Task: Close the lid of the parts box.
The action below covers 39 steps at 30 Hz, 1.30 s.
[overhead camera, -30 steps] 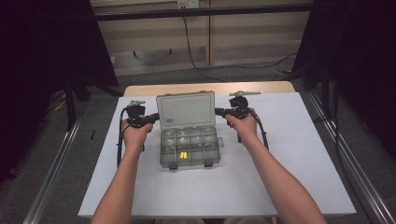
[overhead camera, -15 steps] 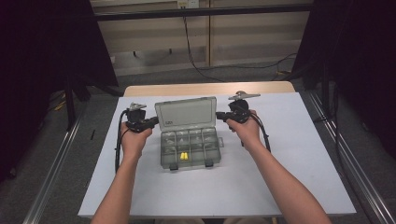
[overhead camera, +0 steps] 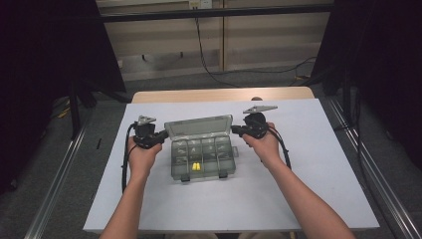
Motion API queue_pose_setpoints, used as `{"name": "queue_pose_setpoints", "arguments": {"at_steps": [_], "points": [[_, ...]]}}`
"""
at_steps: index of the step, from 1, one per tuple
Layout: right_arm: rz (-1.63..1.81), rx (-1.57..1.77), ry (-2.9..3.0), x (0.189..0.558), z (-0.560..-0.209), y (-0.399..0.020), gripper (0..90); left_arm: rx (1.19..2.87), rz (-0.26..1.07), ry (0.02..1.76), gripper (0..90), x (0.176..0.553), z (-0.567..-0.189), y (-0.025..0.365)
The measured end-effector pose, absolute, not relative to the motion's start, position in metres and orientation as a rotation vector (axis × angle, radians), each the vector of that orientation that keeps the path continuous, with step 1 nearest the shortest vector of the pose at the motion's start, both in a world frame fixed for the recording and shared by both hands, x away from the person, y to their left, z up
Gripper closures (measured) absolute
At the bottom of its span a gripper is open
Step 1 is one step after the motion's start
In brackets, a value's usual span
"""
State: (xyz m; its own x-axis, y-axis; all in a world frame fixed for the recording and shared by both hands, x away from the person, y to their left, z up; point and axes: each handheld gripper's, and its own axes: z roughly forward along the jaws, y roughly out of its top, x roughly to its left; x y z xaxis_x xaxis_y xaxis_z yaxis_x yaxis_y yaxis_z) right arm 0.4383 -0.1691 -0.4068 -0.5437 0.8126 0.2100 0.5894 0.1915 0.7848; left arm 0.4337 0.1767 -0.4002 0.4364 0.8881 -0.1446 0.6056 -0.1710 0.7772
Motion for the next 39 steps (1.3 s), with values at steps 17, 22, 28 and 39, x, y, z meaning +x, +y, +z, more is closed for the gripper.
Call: {"name": "queue_pose_setpoints", "arguments": {"at_steps": [17, 22, 28, 39], "points": [[1.277, 1.298, 2.255, 0.421, -0.416, -0.171, 90.0, 1.884, 0.408, 1.264, 90.0, 0.419, -0.406, 0.179], [1.27, 1.278, 2.263, 0.415, -0.421, -0.171, 90.0, 1.891, 0.407, 1.255, 90.0, 0.412, -0.41, 0.18], [1.261, 1.257, 2.281, 0.409, -0.427, -0.172, 90.0, 1.889, 0.406, 1.251, 90.0, 0.407, -0.415, 0.18], [1.265, 1.259, 2.295, 0.405, -0.433, -0.173, 90.0, 1.893, 0.374, 1.25, 90.0, 0.404, -0.423, 0.183]]}}
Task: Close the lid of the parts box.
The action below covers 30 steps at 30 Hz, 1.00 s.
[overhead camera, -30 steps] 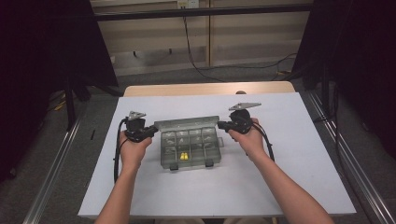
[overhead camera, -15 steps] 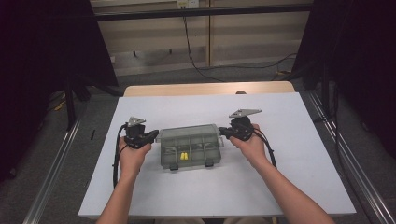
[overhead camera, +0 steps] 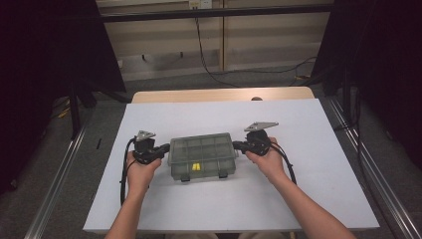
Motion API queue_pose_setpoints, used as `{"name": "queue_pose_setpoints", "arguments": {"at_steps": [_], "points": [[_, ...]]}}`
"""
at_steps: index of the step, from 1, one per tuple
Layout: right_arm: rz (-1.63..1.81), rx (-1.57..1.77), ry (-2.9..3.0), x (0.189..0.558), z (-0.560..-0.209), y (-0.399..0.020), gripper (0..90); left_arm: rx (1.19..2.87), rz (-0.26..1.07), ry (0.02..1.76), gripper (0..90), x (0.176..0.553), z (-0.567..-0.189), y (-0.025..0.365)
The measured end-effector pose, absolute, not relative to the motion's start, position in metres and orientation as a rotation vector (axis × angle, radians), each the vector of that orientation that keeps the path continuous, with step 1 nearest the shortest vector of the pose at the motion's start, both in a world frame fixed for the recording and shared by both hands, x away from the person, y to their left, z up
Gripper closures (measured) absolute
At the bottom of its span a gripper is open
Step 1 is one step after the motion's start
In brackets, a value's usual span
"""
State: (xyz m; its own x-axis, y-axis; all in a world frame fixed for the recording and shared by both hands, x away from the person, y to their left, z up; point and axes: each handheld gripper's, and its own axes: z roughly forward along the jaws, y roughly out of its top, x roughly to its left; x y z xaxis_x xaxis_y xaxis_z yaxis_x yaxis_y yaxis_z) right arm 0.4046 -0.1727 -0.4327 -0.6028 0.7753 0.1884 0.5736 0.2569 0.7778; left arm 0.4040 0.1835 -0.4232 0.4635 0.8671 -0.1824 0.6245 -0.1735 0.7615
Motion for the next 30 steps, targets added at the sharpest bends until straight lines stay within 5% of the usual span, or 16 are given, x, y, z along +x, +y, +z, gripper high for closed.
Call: {"name": "queue_pose_setpoints", "arguments": {"at_steps": [30], "points": [[1.315, 1.132, 2.32, 0.388, -0.41, -0.163, 90.0, 1.907, 0.321, 1.154, 90.0, 0.392, -0.407, 0.178]]}}
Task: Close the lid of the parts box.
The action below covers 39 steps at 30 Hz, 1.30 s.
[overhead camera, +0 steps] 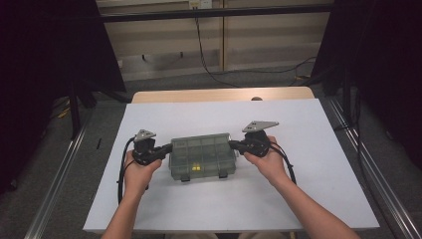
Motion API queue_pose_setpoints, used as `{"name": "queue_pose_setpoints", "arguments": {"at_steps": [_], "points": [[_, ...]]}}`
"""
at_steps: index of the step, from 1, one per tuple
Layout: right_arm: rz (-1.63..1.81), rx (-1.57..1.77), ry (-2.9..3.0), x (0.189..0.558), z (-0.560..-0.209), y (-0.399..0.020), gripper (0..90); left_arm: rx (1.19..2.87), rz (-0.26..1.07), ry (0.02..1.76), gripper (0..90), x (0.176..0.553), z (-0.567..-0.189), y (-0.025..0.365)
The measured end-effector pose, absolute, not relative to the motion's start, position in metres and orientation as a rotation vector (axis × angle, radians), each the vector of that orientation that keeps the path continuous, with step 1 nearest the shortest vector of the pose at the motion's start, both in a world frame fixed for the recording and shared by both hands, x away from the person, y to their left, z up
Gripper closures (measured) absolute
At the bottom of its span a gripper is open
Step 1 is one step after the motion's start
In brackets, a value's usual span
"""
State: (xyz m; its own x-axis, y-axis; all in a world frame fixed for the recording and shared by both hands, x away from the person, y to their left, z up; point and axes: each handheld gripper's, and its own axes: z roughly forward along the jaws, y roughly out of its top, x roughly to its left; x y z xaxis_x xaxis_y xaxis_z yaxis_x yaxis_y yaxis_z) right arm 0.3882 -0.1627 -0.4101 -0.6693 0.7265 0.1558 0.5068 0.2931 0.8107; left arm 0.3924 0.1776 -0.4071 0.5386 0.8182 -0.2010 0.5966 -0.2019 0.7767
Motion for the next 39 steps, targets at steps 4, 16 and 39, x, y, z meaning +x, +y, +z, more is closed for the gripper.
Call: {"name": "queue_pose_setpoints", "arguments": {"at_steps": [4, 16, 39], "points": [[1.305, 1.111, 2.329, 0.386, -0.415, -0.162, 90.0, 1.913, 0.324, 1.153, 90.0, 0.39, -0.412, 0.177], [1.304, 1.08, 2.331, 0.381, -0.425, -0.157, 90.0, 1.905, 0.361, 1.127, 90.0, 0.382, -0.42, 0.177], [1.285, 1.036, 2.329, 0.376, -0.431, -0.148, 90.0, 1.884, 0.421, 1.091, 90.0, 0.37, -0.428, 0.176]]}}
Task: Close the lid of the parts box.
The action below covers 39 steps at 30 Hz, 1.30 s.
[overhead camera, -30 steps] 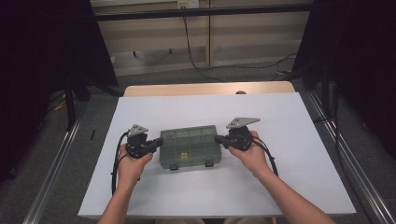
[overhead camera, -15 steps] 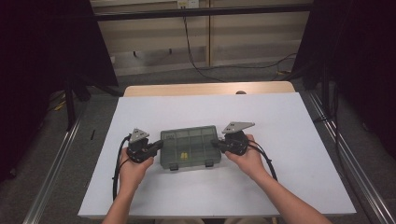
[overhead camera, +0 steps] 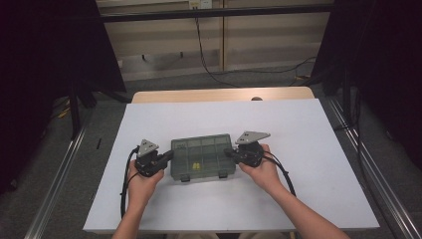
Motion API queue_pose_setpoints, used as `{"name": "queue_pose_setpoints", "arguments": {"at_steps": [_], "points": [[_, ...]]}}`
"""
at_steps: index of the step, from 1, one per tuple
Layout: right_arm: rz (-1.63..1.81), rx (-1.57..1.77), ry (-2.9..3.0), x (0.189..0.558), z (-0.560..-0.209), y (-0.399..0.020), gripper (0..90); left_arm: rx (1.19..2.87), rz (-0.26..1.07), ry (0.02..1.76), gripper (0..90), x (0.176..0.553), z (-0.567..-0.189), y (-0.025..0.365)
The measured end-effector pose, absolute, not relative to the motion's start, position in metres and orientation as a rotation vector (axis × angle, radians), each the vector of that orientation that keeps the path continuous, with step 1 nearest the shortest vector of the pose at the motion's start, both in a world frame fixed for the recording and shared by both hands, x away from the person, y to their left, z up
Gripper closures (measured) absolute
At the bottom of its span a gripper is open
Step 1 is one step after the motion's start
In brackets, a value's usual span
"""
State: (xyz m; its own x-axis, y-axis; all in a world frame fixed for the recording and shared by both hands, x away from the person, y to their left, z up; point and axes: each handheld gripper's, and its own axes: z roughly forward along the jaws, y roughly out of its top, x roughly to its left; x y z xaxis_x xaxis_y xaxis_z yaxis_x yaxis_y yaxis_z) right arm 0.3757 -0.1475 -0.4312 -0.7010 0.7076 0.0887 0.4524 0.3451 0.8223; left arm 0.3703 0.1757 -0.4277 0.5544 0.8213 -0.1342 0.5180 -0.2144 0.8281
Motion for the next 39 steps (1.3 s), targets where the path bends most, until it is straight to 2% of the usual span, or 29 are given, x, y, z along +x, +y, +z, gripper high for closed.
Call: {"name": "queue_pose_setpoints", "arguments": {"at_steps": [2, 4, 8, 11, 13, 16, 18, 21, 25, 30, 35, 39], "points": [[1.302, 1.035, 2.322, 0.375, -0.432, -0.149, 90.0, 1.874, 0.397, 1.076, 86.7, 0.368, -0.428, 0.175], [1.307, 1.034, 2.283, 0.372, -0.433, -0.153, 89.6, 1.876, 0.404, 1.052, 79.6, 0.364, -0.428, 0.174], [1.376, 1.101, 2.229, 0.367, -0.436, -0.162, 76.4, 1.843, 0.392, 1.038, 64.9, 0.356, -0.43, 0.174], [1.425, 1.075, 2.208, 0.361, -0.434, -0.168, 67.3, 1.817, 0.404, 1.004, 57.6, 0.352, -0.428, 0.176], [1.437, 1.059, 2.193, 0.356, -0.432, -0.171, 64.4, 1.8, 0.391, 1.002, 53.2, 0.35, -0.426, 0.176], [1.481, 1.058, 2.154, 0.348, -0.429, -0.178, 51.2, 1.77, 0.391, 0.974, 47.6, 0.345, -0.425, 0.179], [1.498, 1.051, 2.136, 0.342, -0.429, -0.185, 48.0, 1.747, 0.381, 0.974, 41.9, 0.342, -0.423, 0.182], [1.504, 1.036, 2.107, 0.332, -0.428, -0.195, 37.8, 1.739, 0.395, 0.955, 37.5, 0.337, -0.423, 0.187], [1.533, 1.029, 2.068, 0.319, -0.428, -0.21, 26.9, 1.726, 0.416, 0.944, 25.4, 0.33, -0.425, 0.197], [1.513, 1.036, 2.014, 0.302, -0.429, -0.231, 15.9, 1.703, 0.444, 0.942, 15.9, 0.321, -0.426, 0.209], [1.509, 1.05, 1.923, 0.283, -0.432, -0.256, 9.9, 1.697, 0.431, 0.924, 7.2, 0.317, -0.432, 0.217], [1.517, 1.068, 1.873, 0.274, -0.433, -0.271, 6.5, 1.67, 0.424, 0.916, 5.2, 0.317, -0.433, 0.218]]}}
